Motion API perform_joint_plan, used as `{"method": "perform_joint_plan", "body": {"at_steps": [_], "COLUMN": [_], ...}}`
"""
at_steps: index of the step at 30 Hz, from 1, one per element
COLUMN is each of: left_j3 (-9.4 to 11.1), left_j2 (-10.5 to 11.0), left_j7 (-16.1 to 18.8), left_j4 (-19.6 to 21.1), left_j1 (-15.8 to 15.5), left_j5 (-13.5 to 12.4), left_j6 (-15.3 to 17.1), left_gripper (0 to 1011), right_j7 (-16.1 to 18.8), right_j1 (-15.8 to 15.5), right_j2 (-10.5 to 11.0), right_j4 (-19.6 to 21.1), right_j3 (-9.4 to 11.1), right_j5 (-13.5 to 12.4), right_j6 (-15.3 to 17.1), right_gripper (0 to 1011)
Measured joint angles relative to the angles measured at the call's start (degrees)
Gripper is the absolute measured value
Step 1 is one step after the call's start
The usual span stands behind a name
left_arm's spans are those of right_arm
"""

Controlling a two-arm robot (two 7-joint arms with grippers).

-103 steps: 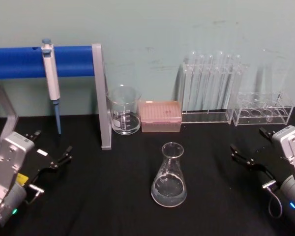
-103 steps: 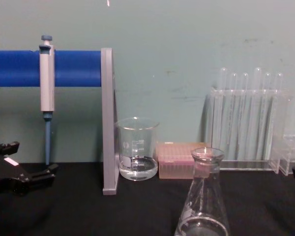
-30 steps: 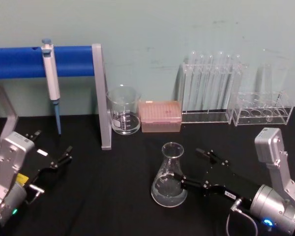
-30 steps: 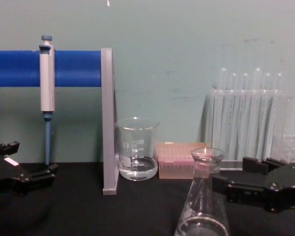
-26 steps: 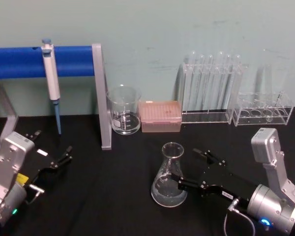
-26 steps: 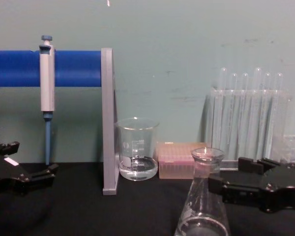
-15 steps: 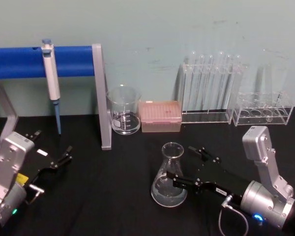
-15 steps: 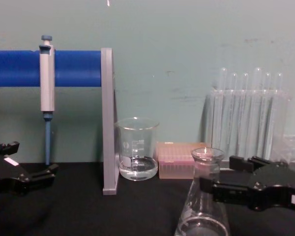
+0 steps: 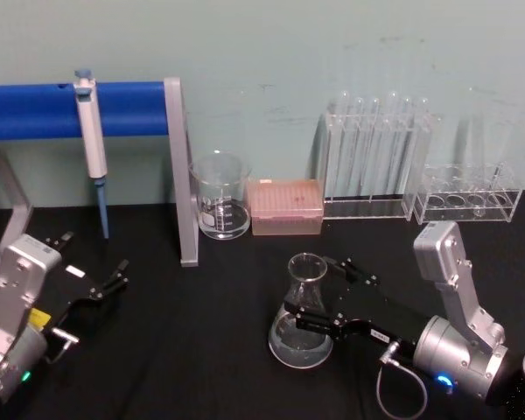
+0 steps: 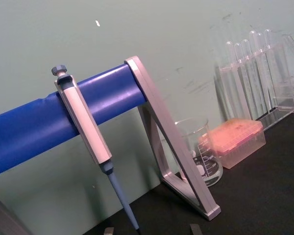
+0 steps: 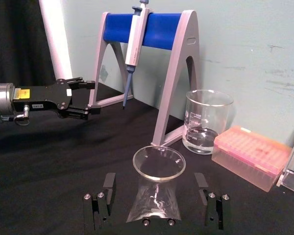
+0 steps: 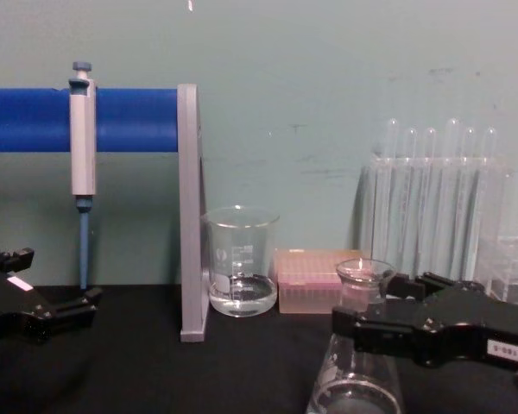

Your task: Grasp the erlenmeyer flask with one hand, shake it three times, then place it back.

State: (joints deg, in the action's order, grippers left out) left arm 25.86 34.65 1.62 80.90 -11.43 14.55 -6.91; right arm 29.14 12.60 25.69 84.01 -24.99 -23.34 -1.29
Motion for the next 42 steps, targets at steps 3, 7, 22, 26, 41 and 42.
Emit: {"method": "perform_joint_plan", "body": {"at_steps": [3,7,22,26,41,42], "left_j3": [0.0,0.0,0.0,0.0,0.0,0.0], "left_j2": [0.0,0.0,0.0,0.0,0.0,0.0], "left_j7": [0.0,0.0,0.0,0.0,0.0,0.0], "left_j4": [0.0,0.0,0.0,0.0,0.0,0.0], "left_j1": [0.0,0.0,0.0,0.0,0.0,0.0], "left_j5": [0.0,0.0,0.0,0.0,0.0,0.0], "left_j6": [0.0,0.0,0.0,0.0,0.0,0.0], "left_gripper": [1001,1001,1001,1001,1001,1001], "right_j7": [-0.02,-0.1,-0.11,-0.11,-0.18,-0.18], "right_j1": [0.33,0.79,2.19,2.42,2.7,2.69], "right_j2": [-0.43,-0.98,-2.92,-3.13,-3.35,-3.34], "right_j4": [-0.58,-1.4,-3.45,-3.83,-4.13,-4.12], "right_j3": [-0.16,-0.3,-0.74,-0.81,-0.94,-0.93], "right_j5": [0.3,0.67,1.52,1.75,2.19,2.18], "right_j6": [-0.16,-0.32,-0.75,-0.84,-0.77,-0.76], "right_gripper": [1000,1000,1000,1000,1000,1000]}}
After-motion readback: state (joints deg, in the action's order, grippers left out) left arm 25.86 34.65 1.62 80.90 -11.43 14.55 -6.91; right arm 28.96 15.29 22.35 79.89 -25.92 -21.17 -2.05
